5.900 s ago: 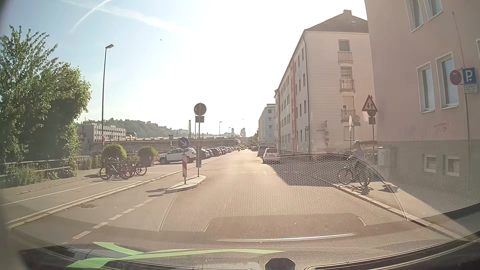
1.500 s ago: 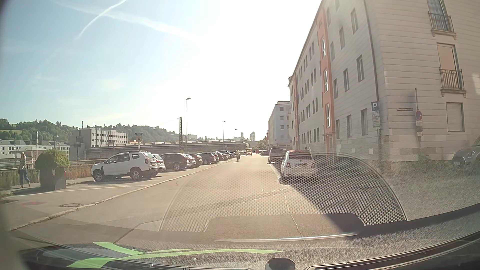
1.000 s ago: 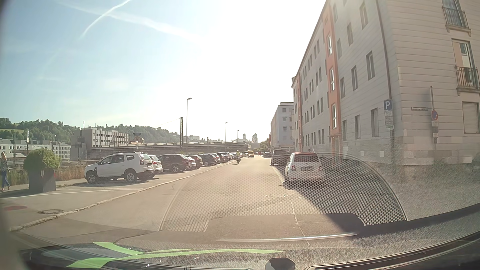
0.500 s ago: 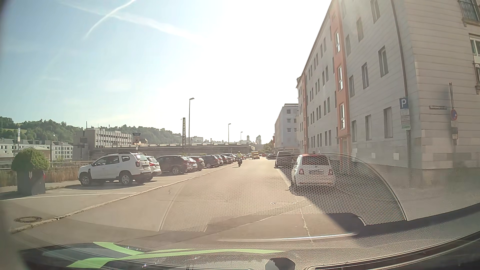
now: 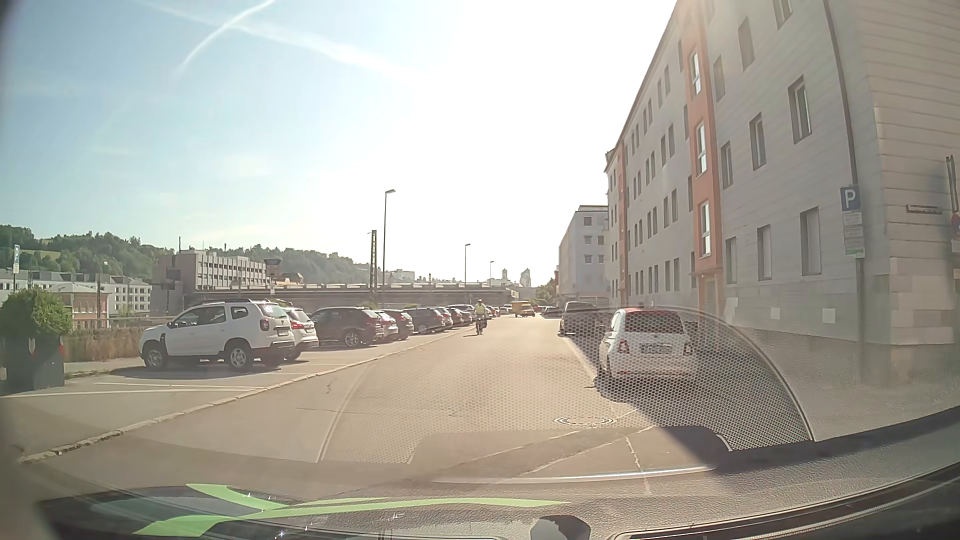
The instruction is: Follow the waypoints while adhering to traffic rules and regulations
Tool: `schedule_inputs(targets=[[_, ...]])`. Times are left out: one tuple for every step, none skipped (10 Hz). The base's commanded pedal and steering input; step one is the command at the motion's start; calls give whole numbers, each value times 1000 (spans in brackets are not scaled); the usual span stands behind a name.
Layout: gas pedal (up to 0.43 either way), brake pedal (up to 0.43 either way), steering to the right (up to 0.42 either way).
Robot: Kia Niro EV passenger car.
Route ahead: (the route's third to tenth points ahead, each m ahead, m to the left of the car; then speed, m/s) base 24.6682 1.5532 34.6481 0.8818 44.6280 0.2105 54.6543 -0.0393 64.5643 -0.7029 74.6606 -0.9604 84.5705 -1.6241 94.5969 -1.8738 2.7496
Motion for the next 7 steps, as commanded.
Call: schedule_inputs(targets=[[79,0,-44],[79,0,-44],[79,0,-46],[79,0,-49],[79,0,-51],[79,0,-52],[79,0,-52]])
